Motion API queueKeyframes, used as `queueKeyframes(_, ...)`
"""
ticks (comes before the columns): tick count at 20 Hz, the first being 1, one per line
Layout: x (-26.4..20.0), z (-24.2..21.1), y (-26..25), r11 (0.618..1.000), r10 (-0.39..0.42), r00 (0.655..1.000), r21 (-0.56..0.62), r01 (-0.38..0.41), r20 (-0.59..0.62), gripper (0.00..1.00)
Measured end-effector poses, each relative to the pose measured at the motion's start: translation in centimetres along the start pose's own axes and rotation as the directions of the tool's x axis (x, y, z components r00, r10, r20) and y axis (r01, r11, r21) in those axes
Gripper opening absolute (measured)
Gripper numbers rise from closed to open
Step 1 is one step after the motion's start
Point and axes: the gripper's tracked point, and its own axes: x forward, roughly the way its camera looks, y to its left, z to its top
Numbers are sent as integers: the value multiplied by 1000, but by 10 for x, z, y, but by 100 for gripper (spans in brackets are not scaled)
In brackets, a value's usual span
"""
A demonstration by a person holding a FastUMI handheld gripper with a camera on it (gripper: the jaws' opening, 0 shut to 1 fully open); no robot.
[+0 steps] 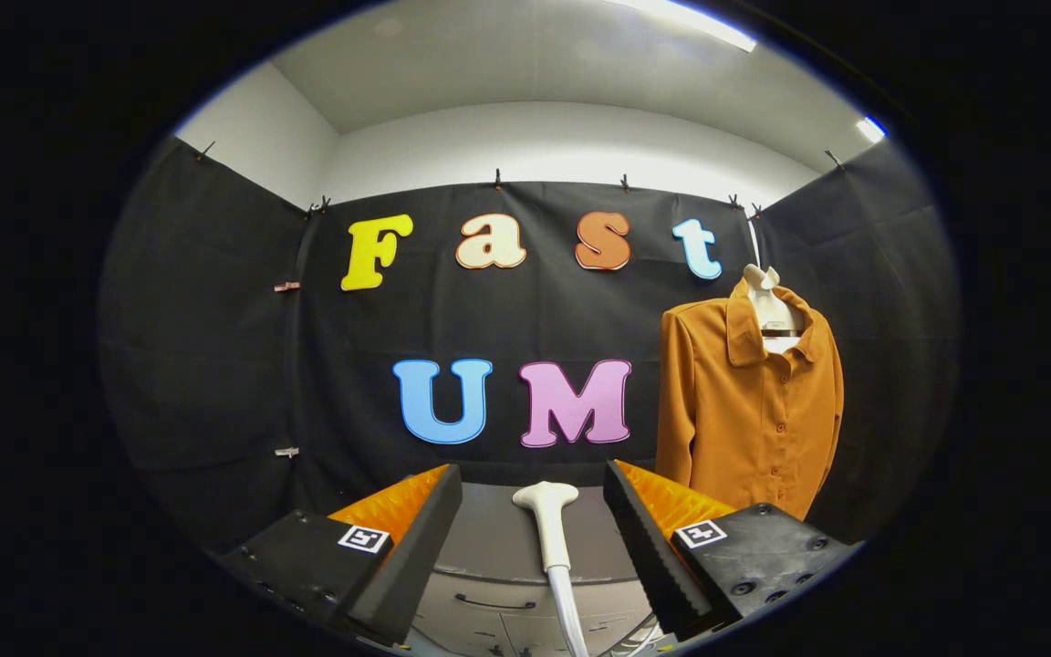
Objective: Iron the clothes twice with a garment steamer, once on the left side and once on the right side.
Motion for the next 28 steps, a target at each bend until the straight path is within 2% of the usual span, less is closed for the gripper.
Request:
queueKeyframes(6, 22, -24, -3, 999, -31, 998, -9, 31, -55, 98)
queueKeyframes(15, 124, -78, -9, 999, 44, 986, -9, -46, -162, 98)
queueKeyframes(20, 184, -123, -20, 998, 55, 961, 9, -54, -272, 98)
queueKeyframes(28, 233, -193, -30, 999, 52, 890, 19, -49, -453, 99)
